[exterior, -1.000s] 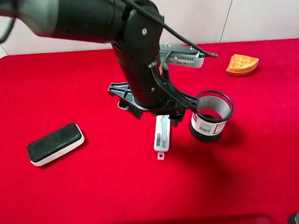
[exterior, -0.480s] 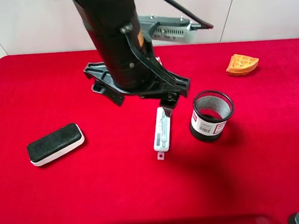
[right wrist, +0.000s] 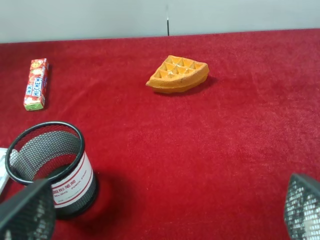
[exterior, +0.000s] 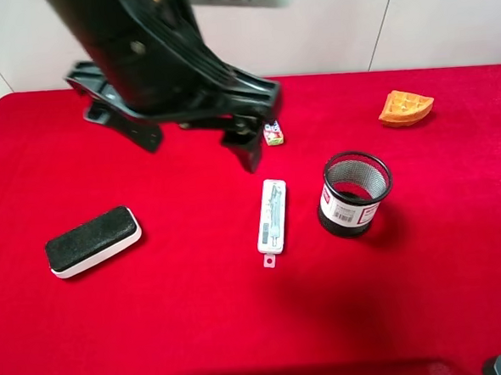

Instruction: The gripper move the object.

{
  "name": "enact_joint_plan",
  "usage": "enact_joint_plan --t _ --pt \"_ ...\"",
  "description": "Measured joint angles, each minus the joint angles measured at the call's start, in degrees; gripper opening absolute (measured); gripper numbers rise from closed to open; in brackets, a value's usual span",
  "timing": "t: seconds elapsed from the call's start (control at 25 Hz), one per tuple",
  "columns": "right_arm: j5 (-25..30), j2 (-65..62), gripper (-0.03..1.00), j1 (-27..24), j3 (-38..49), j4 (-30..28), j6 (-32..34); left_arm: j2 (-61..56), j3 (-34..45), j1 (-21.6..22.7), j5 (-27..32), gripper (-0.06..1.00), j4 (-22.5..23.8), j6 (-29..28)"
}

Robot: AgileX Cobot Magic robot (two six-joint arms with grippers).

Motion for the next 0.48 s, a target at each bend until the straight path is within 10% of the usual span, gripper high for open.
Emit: enact_joint_plan --t 0.48 --pt "0.0 0.0 0.69 0.0 0.0 0.0 0.0 -12.7 0.0 0.0 5.7 0.96 2.2 9.1"
